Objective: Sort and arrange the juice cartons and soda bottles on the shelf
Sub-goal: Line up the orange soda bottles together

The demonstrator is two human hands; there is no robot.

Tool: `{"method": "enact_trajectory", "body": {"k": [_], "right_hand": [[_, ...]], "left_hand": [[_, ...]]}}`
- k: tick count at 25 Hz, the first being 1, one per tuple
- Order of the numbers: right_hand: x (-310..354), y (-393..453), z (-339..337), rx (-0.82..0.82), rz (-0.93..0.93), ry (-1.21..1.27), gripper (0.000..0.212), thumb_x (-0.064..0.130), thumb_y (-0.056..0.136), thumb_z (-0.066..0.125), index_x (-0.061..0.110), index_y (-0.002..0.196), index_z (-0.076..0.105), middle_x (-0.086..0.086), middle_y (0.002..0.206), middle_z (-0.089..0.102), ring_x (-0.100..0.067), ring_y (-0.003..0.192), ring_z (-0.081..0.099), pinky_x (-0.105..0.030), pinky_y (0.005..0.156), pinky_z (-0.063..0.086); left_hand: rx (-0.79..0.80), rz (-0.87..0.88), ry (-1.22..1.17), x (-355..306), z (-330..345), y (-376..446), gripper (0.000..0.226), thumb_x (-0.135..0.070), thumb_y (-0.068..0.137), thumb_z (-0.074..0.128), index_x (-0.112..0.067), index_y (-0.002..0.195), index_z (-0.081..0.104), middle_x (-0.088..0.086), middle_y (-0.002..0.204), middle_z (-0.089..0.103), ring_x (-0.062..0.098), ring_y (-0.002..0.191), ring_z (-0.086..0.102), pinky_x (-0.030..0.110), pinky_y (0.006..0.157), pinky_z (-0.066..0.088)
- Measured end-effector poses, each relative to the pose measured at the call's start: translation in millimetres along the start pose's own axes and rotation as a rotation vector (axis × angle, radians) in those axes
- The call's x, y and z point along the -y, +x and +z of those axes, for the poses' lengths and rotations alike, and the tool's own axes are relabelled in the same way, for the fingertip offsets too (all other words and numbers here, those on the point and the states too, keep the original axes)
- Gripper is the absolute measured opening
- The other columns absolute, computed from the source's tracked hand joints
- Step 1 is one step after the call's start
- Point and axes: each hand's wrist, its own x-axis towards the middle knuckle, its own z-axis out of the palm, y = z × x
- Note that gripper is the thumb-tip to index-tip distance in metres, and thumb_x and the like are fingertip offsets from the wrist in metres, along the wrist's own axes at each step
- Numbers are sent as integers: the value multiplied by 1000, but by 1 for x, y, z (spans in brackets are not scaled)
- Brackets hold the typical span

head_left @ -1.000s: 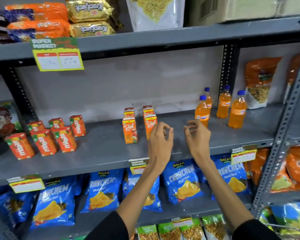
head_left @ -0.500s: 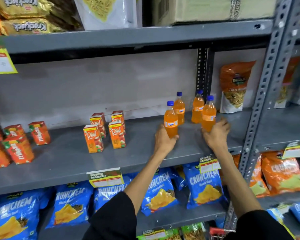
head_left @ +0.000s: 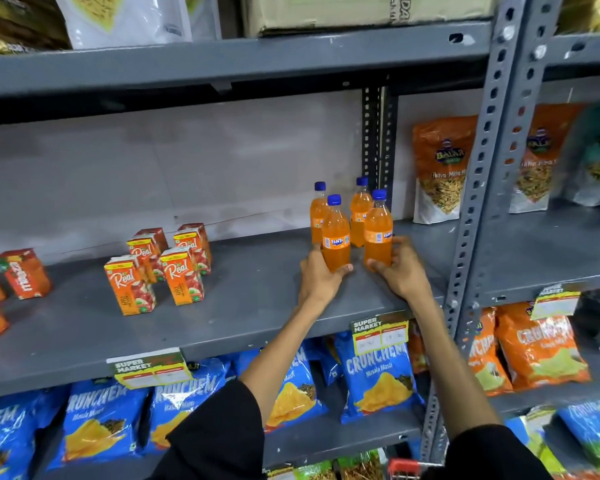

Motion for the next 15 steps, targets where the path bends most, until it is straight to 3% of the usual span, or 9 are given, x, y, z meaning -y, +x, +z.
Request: {"method": "enact_trajectory", "body": {"k": [7,15], "right_hand": [[-1,1,0,7,18,19,60,23,85,74,17,133,39,-11,134,60,-30,123,59,-51,103,48],[1,-2,2,-15,15,-7,59,26,84,74,16,131,39,-11,132,63,-30,122,60,-52,101,50]], "left_hand": [[-12,-2,1,-1,-3,-5,68,-25,78,85,-11,136,51,13,135,64,31,123,61,45,104,51],[3,-14,4,-2,-4,-6,69,-25,80,84,-10,138,49,12,137,62,31,125,59,48,106,50]]}}
